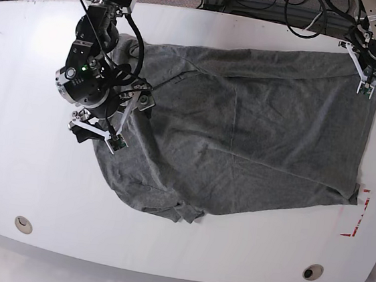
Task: Layout the t-shirt on the table in an organized manner, then fold the t-shirt properly
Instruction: 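Grasp the shirt corner with the left gripper and pull it outward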
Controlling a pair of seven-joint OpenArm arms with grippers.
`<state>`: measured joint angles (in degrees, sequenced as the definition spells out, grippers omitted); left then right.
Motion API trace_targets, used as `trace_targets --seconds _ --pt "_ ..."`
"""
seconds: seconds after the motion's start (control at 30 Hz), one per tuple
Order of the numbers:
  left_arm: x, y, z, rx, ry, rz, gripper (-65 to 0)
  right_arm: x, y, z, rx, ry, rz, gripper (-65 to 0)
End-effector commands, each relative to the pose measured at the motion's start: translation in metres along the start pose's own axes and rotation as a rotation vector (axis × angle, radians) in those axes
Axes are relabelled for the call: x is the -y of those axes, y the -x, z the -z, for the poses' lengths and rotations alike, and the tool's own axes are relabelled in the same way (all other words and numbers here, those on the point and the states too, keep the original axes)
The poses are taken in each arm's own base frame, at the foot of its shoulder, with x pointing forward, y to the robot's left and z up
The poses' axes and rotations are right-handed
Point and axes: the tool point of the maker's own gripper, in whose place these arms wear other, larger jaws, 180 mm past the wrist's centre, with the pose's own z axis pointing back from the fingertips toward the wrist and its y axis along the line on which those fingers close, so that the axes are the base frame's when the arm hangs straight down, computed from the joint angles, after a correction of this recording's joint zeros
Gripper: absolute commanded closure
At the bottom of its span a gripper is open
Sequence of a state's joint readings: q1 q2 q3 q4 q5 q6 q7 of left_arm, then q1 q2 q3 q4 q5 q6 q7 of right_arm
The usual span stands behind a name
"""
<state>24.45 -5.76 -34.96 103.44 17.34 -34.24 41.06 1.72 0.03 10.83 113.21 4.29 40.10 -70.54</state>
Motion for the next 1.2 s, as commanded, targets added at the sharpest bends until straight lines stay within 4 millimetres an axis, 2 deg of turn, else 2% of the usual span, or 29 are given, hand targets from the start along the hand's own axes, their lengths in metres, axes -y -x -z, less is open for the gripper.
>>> trace_targets --seconds 0.0,0.23,0.47,0.6,0.67,0.93,1.07,1.17 --pt "-0.011 -0.010 -0.006 0.034 -0.029 0.012 -0.1 0.005 -0.014 -0.005 0.050 0.019 -0.010 -62.9" --pt "-0.033 -0.066 -0.030 0.168 -0.094 0.048 -0.4 0.004 -0.015 -0.005 0.052 0.016 -0.009 -62.9" --pt "-0.069 -0.128 -0.040 0.264 -0.184 -0.021 -0.4 0.004 -0.015 -0.005 0.052 0.016 -0.009 -62.9" --pt "-0.075 -0.152 -0.036 0.295 -0.182 -0.056 -0.4 0.004 -0.015 -0.005 0.052 0.016 -0.009 -62.9" --pt "-0.068 -0.165 -0.025 0.300 -0.141 -0.058 -0.4 0.004 -0.015 -0.005 0.052 0.016 -0.009 -62.9" --pt "-0.040 -0.172 0.019 0.254 -0.024 -0.034 -0.4 0.003 -0.011 -0.005 0.045 0.013 -0.007 -62.9" --pt "-0.024 -0.164 0.037 0.237 0.036 -0.041 -0.4 0.004 -0.011 -0.005 0.044 0.015 -0.005 -62.9" --pt "-0.019 -0.158 0.045 0.223 0.057 -0.047 -0.4 0.004 -0.010 -0.005 0.043 0.017 -0.004 -62.9"
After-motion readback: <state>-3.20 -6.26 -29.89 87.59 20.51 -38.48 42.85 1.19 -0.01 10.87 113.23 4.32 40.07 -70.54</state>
